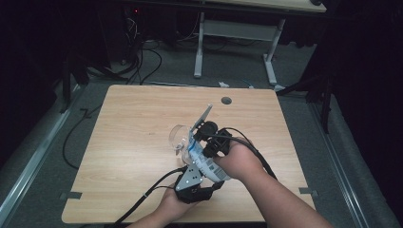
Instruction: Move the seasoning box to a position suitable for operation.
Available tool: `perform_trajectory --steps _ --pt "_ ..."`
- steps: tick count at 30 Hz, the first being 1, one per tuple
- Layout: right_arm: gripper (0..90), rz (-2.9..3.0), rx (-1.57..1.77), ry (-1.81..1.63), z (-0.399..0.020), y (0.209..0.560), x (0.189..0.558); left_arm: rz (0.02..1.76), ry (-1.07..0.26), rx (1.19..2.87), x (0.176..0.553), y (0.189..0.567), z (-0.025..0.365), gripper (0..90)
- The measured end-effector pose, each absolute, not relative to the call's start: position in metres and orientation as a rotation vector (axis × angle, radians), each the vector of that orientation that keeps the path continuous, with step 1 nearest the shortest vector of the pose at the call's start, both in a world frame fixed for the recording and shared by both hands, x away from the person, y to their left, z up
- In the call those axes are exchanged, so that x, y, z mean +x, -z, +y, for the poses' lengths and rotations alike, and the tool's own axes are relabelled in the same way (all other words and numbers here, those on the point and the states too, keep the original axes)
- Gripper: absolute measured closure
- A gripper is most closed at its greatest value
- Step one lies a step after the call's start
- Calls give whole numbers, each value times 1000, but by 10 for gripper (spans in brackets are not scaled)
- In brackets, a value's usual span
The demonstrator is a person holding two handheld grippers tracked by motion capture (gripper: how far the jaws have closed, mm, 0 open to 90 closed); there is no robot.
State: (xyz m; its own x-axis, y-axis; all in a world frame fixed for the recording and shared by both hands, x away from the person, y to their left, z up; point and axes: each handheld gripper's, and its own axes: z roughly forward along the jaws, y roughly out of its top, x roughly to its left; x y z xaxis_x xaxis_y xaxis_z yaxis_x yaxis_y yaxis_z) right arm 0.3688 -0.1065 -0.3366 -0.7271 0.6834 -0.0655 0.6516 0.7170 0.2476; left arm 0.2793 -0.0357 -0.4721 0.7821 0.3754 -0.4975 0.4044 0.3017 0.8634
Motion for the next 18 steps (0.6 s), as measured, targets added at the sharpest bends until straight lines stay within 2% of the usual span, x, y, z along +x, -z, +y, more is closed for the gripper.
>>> perform_trajectory --steps 18 --pt "888 2763 1099 -319 -111 335 367 713 19 1303 278 473 -36 550"
